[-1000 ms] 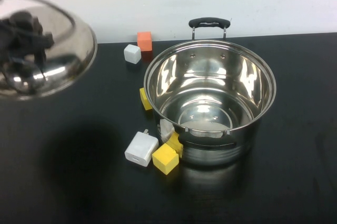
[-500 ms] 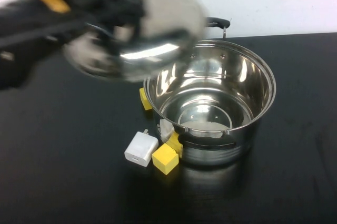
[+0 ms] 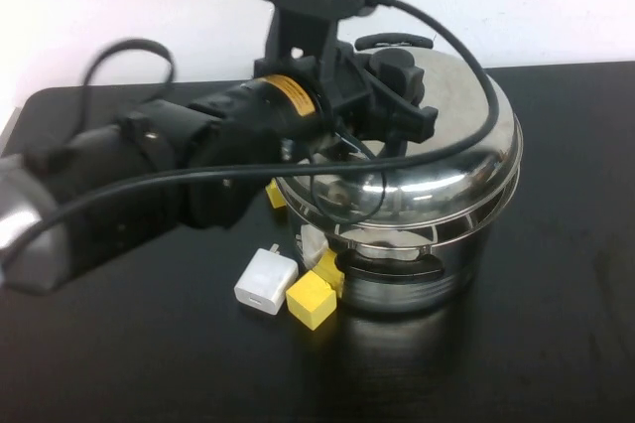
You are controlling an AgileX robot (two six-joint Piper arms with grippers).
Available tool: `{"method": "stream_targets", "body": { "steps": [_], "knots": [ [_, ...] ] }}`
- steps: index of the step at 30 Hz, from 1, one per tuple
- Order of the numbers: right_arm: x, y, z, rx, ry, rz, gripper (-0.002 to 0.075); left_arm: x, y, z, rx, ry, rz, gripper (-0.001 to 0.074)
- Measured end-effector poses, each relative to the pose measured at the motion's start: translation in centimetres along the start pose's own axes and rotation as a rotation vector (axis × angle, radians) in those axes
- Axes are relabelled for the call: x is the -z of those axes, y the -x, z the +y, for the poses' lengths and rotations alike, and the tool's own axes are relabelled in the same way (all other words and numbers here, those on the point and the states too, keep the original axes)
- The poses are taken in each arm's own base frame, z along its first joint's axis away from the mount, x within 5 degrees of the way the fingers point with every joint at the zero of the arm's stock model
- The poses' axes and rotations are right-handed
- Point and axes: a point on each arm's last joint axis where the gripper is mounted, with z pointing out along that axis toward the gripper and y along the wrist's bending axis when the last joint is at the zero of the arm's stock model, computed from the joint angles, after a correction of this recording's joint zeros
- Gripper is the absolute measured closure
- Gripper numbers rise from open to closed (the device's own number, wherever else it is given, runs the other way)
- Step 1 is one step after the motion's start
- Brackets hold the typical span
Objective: Cover the pot
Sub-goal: Place the pot lid on the pot
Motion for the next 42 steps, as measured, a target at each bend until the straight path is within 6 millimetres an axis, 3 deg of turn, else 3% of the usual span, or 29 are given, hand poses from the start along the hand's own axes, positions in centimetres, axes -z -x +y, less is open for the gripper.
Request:
{"method": "stream_targets", "body": {
  "steps": [15, 42],
  "knots": [
    [0.0, 0.0, 0.0, 0.000, 0.000, 0.000, 0.0728, -2.9, -2.5, 0.2, -0.069, 0.004, 0.020, 0.0402],
    [0.0, 0.0, 0.0, 0.000, 0.000, 0.000, 0.0728, -2.6, -2.4, 0.2, -0.152, -0.002, 0.048, 0.0402]
  ]
}}
